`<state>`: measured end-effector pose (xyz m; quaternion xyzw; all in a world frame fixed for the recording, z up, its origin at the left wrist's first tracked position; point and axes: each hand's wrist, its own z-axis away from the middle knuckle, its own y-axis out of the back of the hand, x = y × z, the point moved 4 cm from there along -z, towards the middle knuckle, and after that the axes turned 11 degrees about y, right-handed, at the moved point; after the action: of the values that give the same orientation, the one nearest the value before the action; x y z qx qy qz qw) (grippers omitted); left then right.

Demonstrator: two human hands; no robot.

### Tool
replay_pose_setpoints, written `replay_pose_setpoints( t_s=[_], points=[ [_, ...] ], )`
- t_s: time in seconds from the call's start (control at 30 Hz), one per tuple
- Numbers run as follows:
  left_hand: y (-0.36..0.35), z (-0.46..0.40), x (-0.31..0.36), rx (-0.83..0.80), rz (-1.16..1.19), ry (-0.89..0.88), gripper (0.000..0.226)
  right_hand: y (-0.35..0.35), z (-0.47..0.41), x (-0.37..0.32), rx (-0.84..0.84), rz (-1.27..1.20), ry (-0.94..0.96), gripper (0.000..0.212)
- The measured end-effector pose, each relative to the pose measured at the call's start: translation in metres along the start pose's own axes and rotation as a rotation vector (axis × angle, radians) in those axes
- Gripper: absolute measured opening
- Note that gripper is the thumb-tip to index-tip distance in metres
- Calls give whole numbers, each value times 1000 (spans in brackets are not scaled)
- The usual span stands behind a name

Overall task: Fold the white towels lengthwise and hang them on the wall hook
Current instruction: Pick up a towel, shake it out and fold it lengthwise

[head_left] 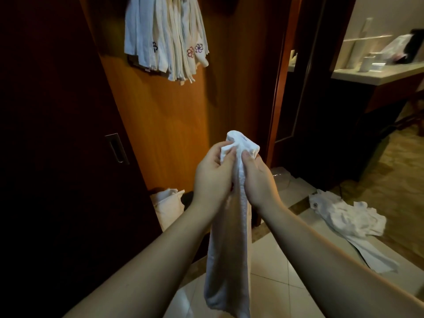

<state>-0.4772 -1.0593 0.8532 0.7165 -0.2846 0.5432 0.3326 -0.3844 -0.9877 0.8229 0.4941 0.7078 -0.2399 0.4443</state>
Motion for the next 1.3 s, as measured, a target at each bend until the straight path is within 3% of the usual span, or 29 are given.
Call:
replay_pose_setpoints(
  t_s=[0.2, 0.33, 0.47, 0.6, 0.73, 0.9, 1.1, 1.2, 1.27, 1.3],
  points=[
    [-3, -2, 10, -336, 8, 275, 46, 0, -2, 5, -176, 105, 19, 40],
    [2, -2, 21, -490, 53, 300, 58, 0, -6, 6, -392, 168, 13, 85],
    [7, -10, 27, -555, 57, 337, 69, -4, -7, 4, -380, 298, 78, 105],
    [9, -15, 35, -557, -47, 336, 75, -1, -7, 4, -259, 320, 114, 84],
    [4, -17, 43, -578, -70, 289, 85, 0, -10, 2, -243, 241, 119, 91],
    [-6, -16, 49, -657, -85, 253, 98, 3, -11, 4, -178, 348, 162, 57],
    [6, -39, 33, -591, 10, 203, 81, 20, -19, 10, -112, 217, 76, 52],
    [19, -48, 13, -279, 192, 151, 55, 30, -28, 19, -95, 51, -46, 44],
    [27, -54, -5, -13, 85, 94, 37, 36, -34, 17, -124, -33, -95, 46],
    [26, -57, -13, 11, 22, 106, 41, 38, -37, 15, -147, -82, -104, 47]
  ],
)
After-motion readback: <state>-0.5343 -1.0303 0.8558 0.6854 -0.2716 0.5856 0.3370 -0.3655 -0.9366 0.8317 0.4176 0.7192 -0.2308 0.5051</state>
